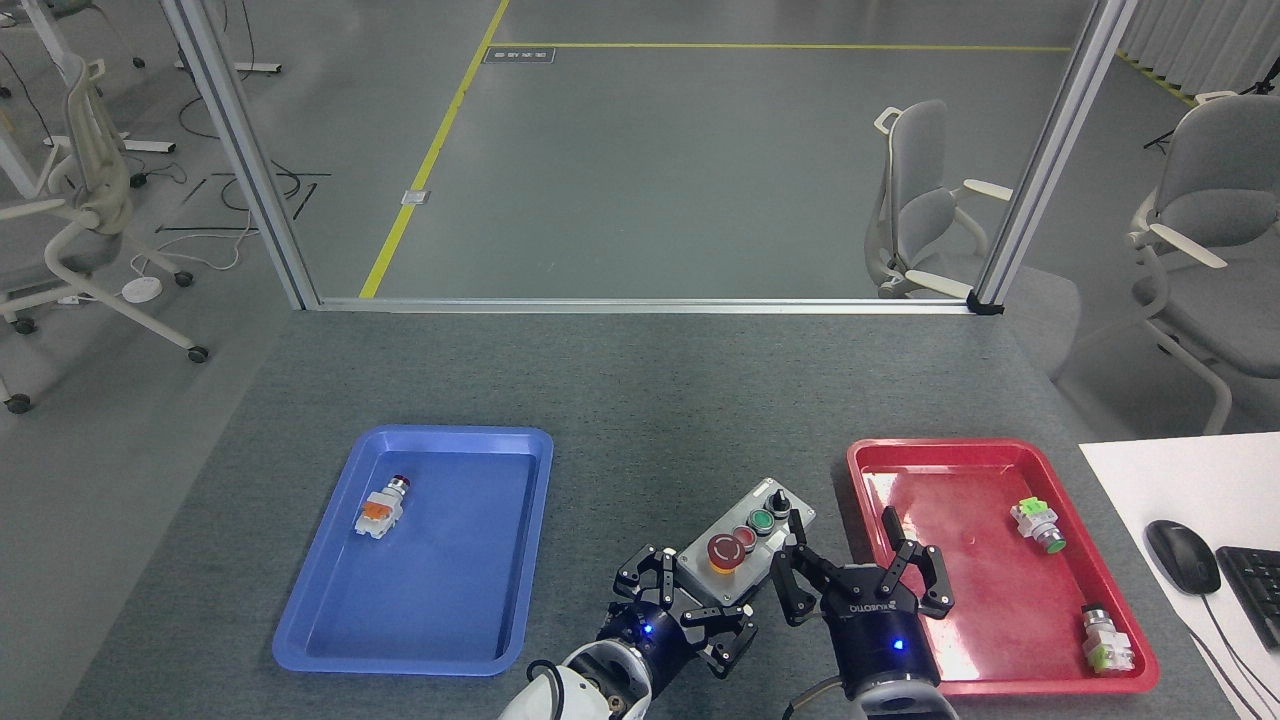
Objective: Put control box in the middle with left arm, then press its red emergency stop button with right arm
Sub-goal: 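Lift the control box out of the tray and carry it toward the table middle, then lower the control box onto the table and open the left gripper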
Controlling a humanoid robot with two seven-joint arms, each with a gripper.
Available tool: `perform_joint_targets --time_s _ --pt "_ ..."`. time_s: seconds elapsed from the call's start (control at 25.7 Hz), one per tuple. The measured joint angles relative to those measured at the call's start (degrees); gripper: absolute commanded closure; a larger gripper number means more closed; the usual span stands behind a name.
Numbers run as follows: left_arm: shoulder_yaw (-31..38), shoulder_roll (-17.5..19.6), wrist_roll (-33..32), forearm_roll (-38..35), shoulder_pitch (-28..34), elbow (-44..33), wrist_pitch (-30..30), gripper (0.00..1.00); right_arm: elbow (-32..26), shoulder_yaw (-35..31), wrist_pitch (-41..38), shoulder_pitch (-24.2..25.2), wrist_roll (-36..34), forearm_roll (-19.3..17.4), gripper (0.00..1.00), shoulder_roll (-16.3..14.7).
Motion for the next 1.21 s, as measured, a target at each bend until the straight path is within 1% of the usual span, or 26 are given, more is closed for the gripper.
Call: perform_joint_targets --time_s 0.04,0.08,0.16,0.19,0.31,0.43,0.51,0.58,0.66,0.78,0.93,1.05,1.21 --pt "0.00 0.02 0.02 0.00 0.00 0.10 0.00 0.24 0.02 0.03 0.00 0.02 0.00 0.00 0.02 0.00" --pt "0.00 0.02 0.02 0.00 0.00 0.18 0.08 0.22 0.02 0.05 0.00 0.07 0.00 -0.01 0.02 0.01" --pt "0.00 0.01 0.03 0.01 -0.02 0.26 0.16 0.21 0.01 0.04 0.00 0.17 -0.01 -0.01 0.02 0.01" --pt "-0.01 0.01 0.04 0.03 -0.01 0.30 0.16 0.18 0.01 0.03 0.00 0.21 -0.01 -0.01 0.02 0.01" --pt "0.00 0.01 0.05 0.08 -0.01 0.39 0.48 0.14 0.04 0.02 0.00 0.26 -0.08 -0.01 0.02 -0.02" --pt "0.00 0.01 0.34 0.14 0.01 0.42 0.45 0.14 0.12 -0.02 0.01 0.31 -0.75 -0.01 0.02 -0.02" --pt "0.00 0.02 0.36 0.16 0.03 0.45 0.40 0.11 0.16 -0.02 0.02 0.32 -0.92 -0.01 0.02 0.03" --pt "0.00 0.05 0.32 0.16 0.02 0.56 0.40 0.10 0.23 -0.01 0.15 0.34 -1.01 -0.01 0.02 0.20" --pt "0.00 0.07 0.22 0.17 0.02 0.80 0.40 0.04 0.28 0.06 0.23 0.33 -1.04 -0.01 0.02 0.52" --pt "-0.01 0.13 0.14 0.17 0.14 0.86 0.40 0.02 0.40 0.10 0.42 0.29 -1.06 -0.01 0.02 0.81" --pt "0.23 0.44 0.13 0.18 0.86 -0.11 -0.25 0.01 0.61 0.21 0.59 0.26 -1.34 -0.01 0.02 1.02" --pt "0.39 2.02 0.13 0.18 2.56 -2.75 -0.65 0.01 0.67 0.31 0.63 0.27 -1.20 -0.01 0.02 1.11" --pt "0.57 6.10 0.13 0.21 5.80 -8.37 -0.75 0.01 0.71 0.79 0.75 0.29 -0.82 0.15 0.02 1.36"
